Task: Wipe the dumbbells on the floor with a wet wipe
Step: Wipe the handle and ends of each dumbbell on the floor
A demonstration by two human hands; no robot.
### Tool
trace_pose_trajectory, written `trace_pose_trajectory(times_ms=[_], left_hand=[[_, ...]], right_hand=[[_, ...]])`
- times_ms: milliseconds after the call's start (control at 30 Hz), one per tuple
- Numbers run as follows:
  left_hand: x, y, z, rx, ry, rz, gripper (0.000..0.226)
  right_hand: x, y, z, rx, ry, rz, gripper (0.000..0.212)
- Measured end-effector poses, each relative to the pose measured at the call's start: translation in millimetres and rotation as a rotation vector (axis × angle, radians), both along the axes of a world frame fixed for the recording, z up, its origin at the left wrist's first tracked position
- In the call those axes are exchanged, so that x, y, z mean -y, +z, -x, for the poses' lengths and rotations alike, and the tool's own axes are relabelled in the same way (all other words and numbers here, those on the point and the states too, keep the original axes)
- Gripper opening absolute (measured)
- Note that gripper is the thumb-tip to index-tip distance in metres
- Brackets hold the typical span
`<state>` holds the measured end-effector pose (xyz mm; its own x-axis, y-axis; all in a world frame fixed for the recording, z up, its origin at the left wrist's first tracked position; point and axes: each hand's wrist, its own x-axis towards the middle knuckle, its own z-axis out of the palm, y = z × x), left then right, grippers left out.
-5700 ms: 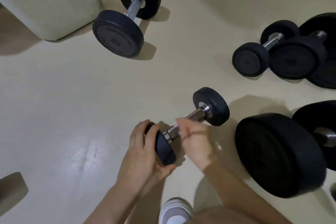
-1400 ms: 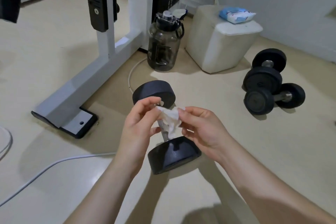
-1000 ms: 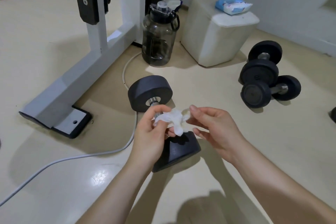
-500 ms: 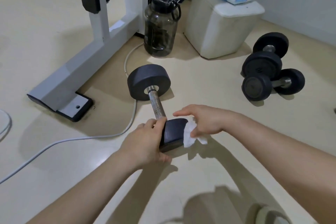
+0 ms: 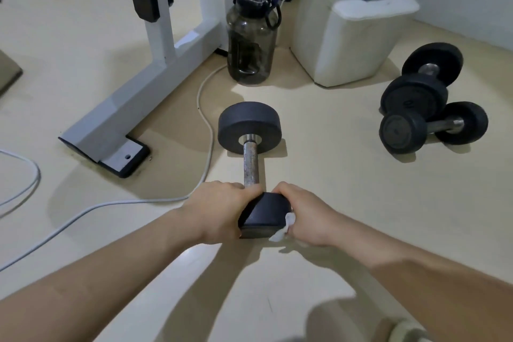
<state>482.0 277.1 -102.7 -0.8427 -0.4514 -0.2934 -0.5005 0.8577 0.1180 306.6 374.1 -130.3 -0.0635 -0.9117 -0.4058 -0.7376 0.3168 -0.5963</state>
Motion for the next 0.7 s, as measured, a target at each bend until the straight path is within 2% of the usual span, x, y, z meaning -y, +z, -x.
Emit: trace_pose_trajectory(times_ms=[100, 233, 300, 400, 467, 600, 700], left_hand=[[-4.4, 5.7, -2.3, 0.090, -0.238, 0.055, 0.047], [-12.6, 12.3, -1.7, 0.160, -0.543, 0.099, 0.068], [-20.3, 14.1, 1.2, 0.179, -0.623, 0.126, 0.070], [-28.5, 13.8, 7.2, 0.186, -0.669, 0.166, 0.067], [-28.8, 12.0, 3.6, 0.178, -0.674, 0.177, 0.063], [-15.0, 3.5, -15.5, 0.049, -0.681, 0.223, 0.061], [-14.9, -12.6, -17.8, 0.016, -0.684, 0.184, 0.063]], right_hand=[[-33.2, -0.1, -19.3, 0.074, -0.051, -0.074, 0.038], [-60.8, -4.1, -37.9, 0.154, -0.079, -0.137, 0.030], [-65.9, -7.2, -37.0, 0.204, -0.089, -0.174, 0.028], [-63.7, -7.9, -23.3, 0.272, -0.179, -0.217, 0.028], [-52.8, -5.4, -9.1, 0.213, -0.230, -0.181, 0.022], [-10.8, 19.4, 23.9, 0.107, -0.312, -0.117, 0.013], [11.2, 44.7, 41.6, 0.214, -0.437, -0.122, 0.014]])
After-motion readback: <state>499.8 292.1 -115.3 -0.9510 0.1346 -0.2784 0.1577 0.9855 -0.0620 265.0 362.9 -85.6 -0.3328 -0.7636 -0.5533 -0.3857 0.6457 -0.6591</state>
